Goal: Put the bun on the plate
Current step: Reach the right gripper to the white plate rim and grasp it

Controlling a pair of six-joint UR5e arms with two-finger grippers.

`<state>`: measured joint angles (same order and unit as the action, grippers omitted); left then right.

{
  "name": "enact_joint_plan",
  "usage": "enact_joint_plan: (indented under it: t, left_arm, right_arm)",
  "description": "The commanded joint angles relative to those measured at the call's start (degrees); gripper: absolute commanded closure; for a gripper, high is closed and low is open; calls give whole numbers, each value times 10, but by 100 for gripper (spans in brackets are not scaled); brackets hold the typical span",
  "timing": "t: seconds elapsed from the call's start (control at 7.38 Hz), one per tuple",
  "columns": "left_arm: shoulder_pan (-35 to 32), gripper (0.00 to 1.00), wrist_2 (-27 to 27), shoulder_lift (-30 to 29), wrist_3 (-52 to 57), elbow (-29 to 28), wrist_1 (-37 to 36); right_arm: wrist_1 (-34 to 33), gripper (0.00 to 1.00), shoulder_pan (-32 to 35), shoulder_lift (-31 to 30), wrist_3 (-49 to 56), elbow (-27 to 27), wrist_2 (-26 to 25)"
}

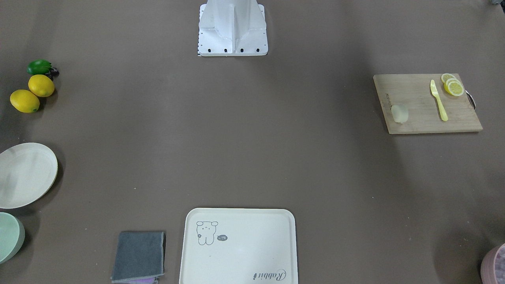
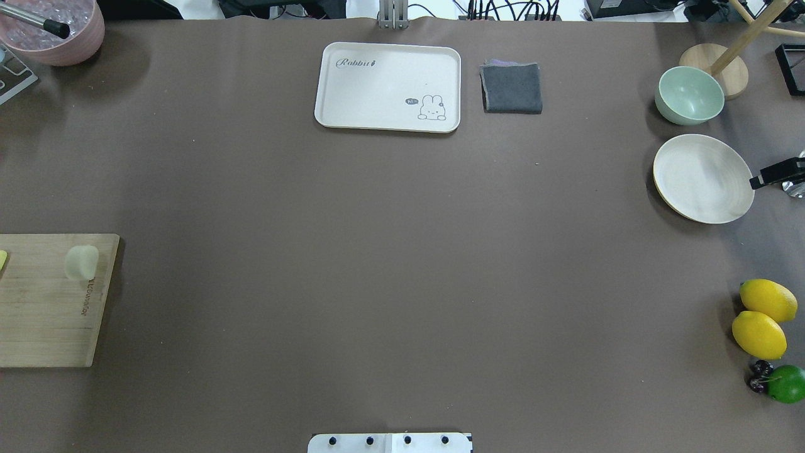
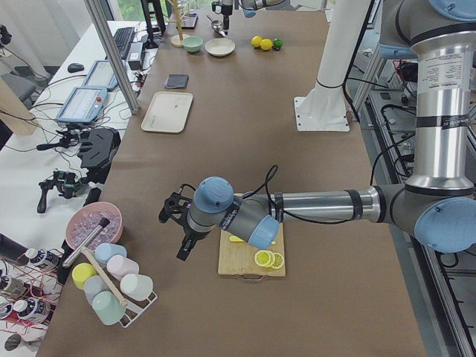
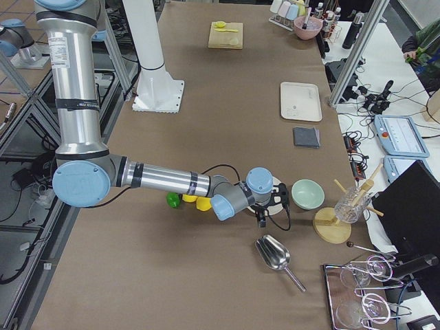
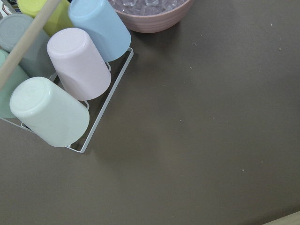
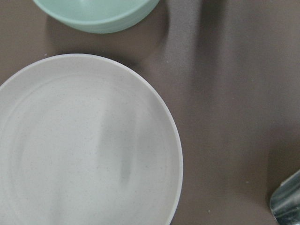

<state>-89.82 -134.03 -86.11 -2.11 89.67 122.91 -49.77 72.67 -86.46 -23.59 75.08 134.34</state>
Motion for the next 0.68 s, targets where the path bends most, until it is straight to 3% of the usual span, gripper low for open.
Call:
enact_joint_plan:
  t: [0.0, 0.54]
  left_arm:
    - [0, 2, 0, 0, 0, 3, 0]
    - [0, 2, 0, 0, 1, 7, 0]
  right_arm:
    - [0, 0, -22, 7, -12, -4, -13]
    - [0, 0, -34, -1, -12, -12, -14]
